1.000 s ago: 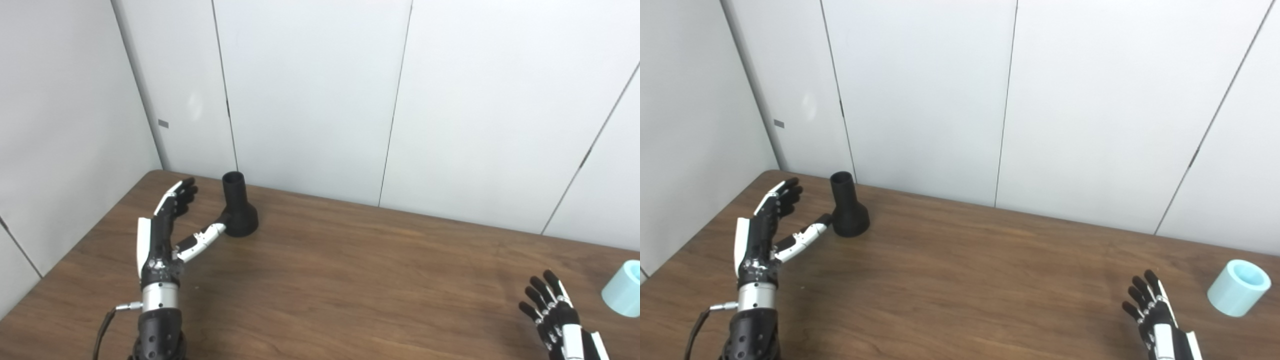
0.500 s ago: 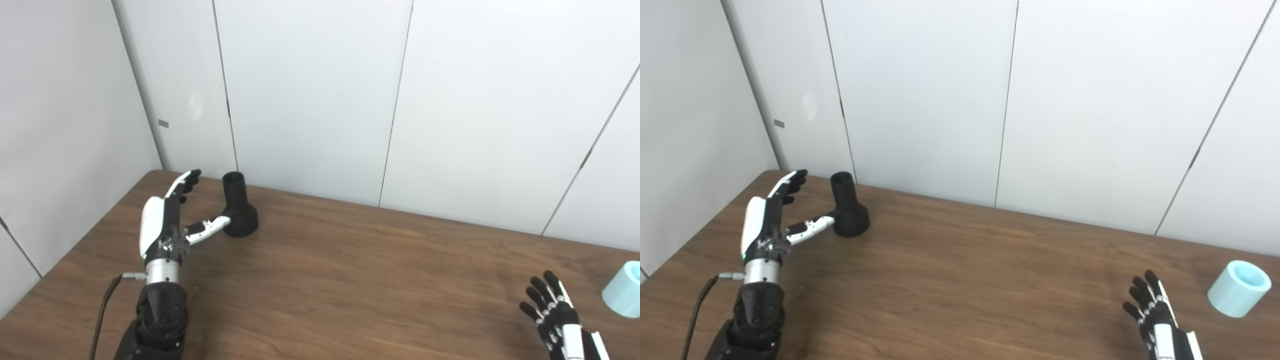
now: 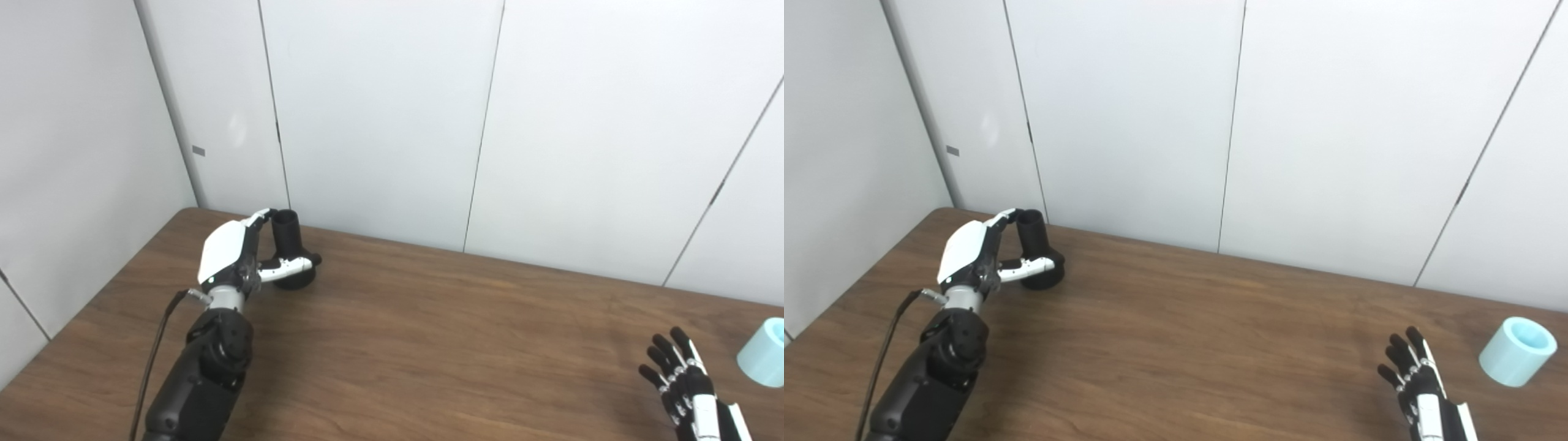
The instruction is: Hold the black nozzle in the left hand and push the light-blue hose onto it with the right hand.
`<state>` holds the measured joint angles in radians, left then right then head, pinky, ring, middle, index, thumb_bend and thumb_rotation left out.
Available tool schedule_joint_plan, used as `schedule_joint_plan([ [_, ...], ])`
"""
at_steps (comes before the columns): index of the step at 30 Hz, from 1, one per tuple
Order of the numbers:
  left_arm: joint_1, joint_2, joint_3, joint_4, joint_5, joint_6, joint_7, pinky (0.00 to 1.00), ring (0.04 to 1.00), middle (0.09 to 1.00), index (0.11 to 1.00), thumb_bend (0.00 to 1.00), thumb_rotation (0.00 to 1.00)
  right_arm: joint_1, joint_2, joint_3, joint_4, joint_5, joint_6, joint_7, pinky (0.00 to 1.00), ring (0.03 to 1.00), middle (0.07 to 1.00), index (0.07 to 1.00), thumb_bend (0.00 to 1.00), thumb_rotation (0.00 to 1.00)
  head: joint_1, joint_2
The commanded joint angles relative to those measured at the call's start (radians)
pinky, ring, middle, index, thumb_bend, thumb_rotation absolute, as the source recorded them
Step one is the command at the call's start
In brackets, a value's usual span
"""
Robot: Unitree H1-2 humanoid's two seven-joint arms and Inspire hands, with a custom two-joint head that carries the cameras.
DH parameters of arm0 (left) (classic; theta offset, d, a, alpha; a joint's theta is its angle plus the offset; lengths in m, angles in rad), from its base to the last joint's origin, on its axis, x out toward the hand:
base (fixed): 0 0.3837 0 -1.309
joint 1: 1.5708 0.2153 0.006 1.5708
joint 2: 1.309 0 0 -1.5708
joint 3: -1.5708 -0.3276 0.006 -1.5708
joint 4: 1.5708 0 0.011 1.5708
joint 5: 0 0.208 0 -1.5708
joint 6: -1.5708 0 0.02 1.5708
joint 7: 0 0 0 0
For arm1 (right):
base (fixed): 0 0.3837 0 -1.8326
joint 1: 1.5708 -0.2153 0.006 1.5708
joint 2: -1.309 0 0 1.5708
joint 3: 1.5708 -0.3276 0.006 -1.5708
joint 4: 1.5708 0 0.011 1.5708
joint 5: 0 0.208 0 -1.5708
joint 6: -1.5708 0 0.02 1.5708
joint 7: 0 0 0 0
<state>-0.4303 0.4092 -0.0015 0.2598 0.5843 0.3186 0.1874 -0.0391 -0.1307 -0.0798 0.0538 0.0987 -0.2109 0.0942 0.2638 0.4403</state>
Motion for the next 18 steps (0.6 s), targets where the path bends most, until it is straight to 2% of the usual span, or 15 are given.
schedule_joint_plan([
  [1,-0.066,0.018,-0.009,0.013,0.036,0.026,0.020,1.00,0.927,0.888,0.873,1.00,0.54,0.092,-0.001,0.004,0.131,-0.004,-0.038,0.008,0.86,0.926,0.922,0.970,0.49,1.00,0.001,0.002],
  [5,-0.084,0.009,-0.024,0.058,0.041,0.052,0.047,1.00,0.925,0.890,0.875,1.00,0.53,0.095,0.001,0.005,0.128,-0.011,-0.048,0.007,0.86,0.925,0.913,0.963,0.50,1.00,-0.002,0.002],
  [11,-0.106,0.006,-0.044,0.127,0.046,0.053,0.085,1.00,0.916,0.880,0.862,1.00,0.54,0.094,0.003,0.006,0.135,-0.028,-0.060,-0.001,0.85,0.918,0.906,0.964,0.49,1.00,-0.012,-0.011],
  [18,-0.120,0.012,-0.086,0.127,0.042,0.077,0.023,1.00,0.934,0.891,0.870,0.98,0.53,0.087,0.007,0.009,0.154,-0.049,-0.072,-0.009,0.85,0.903,0.901,0.961,0.47,1.00,-0.029,-0.021],
])
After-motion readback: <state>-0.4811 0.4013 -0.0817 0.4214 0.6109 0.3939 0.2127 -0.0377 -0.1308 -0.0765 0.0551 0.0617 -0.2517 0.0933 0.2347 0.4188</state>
